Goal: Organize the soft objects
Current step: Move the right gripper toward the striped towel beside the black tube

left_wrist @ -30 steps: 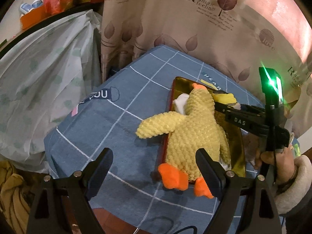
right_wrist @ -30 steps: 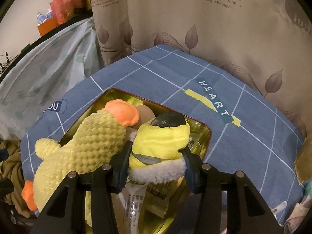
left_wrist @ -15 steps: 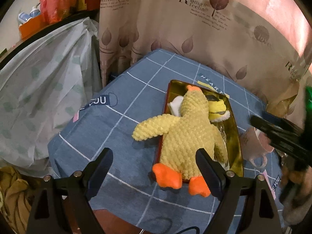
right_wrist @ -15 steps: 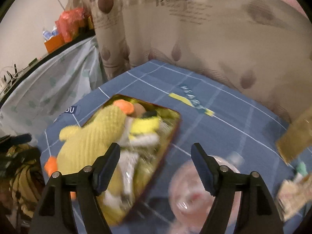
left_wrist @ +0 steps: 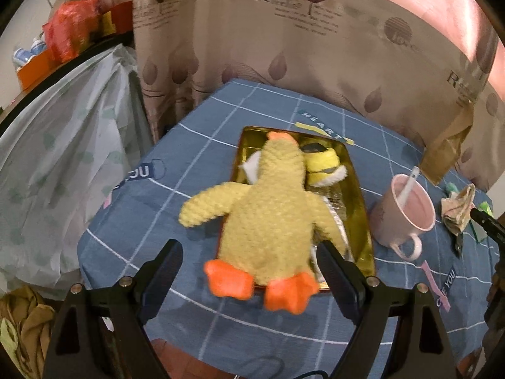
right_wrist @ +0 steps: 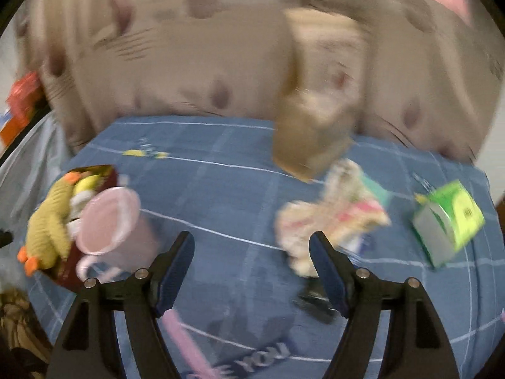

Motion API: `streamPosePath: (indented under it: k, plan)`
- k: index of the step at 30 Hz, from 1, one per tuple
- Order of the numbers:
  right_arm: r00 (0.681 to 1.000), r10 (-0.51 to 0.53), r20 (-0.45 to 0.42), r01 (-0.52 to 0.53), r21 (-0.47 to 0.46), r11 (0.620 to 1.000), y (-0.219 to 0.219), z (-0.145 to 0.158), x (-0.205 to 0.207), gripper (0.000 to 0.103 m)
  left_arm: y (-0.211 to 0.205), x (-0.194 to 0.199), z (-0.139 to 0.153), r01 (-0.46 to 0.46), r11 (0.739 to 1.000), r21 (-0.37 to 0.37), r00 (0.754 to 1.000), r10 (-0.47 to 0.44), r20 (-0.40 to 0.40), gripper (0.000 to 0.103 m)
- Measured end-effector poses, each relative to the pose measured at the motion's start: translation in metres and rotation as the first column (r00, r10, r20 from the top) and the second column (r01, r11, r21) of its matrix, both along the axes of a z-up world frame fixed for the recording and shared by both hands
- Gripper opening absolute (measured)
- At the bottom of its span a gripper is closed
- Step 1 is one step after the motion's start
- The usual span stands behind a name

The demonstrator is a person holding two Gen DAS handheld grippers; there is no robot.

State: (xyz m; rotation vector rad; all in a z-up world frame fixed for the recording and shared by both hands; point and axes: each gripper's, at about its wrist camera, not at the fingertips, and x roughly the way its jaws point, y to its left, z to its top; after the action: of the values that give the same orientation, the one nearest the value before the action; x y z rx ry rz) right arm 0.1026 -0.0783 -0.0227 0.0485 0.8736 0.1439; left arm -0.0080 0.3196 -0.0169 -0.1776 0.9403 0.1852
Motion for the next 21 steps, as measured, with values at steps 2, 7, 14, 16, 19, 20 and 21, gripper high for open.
streamPosePath:
  k: [2, 7, 14, 16, 19, 20, 21]
  plan:
    - [0.999, -0.036, -0.016, 0.036, 0.010, 0.999, -0.013, -0.009, 0.007, 0.073, -0.011, 0.004, 0.001, 0.020, 1.000, 0.013, 1.000, -0.020, -0.007, 0.089]
    - [0.993, -0.114, -0.036, 0.116, 0.038, 0.993, -0.040, -0.025, 0.031, 0.073, -0.030, 0.012, 0.005, 0.055, 0.998, 0.032, 0.998, -0.054, -0.016, 0.089]
    - [0.977, -0.198, -0.075, 0.197, -0.023, 0.980, -0.046, -0.049, 0.070, 0.073, -0.049, 0.024, 0.007, 0.076, 0.996, 0.055, 0.997, -0.074, -0.039, 0.089]
    - [0.976, -0.203, -0.079, 0.201, -0.040, 0.979, -0.046, -0.056, 0.075, 0.071, -0.052, 0.027, 0.007, 0.075, 0.995, 0.062, 0.996, -0.072, -0.049, 0.089]
    - [0.980, -0.193, -0.052, 0.189, -0.075, 0.979, -0.043, -0.058, 0.074, 0.039, -0.057, 0.029, 0.008, 0.081, 0.994, 0.070, 0.996, -0.077, -0.054, 0.089]
    - [0.983, -0.179, -0.050, 0.175, -0.066, 0.982, -0.043, -0.058, 0.073, 0.034, -0.059, 0.030, 0.008, 0.085, 0.994, 0.072, 0.995, -0.081, -0.055, 0.089]
    - [0.985, -0.168, -0.048, 0.166, -0.047, 0.985, -0.044, -0.057, 0.072, 0.032, -0.061, 0.031, 0.009, 0.089, 0.993, 0.074, 0.995, -0.085, -0.055, 0.089]
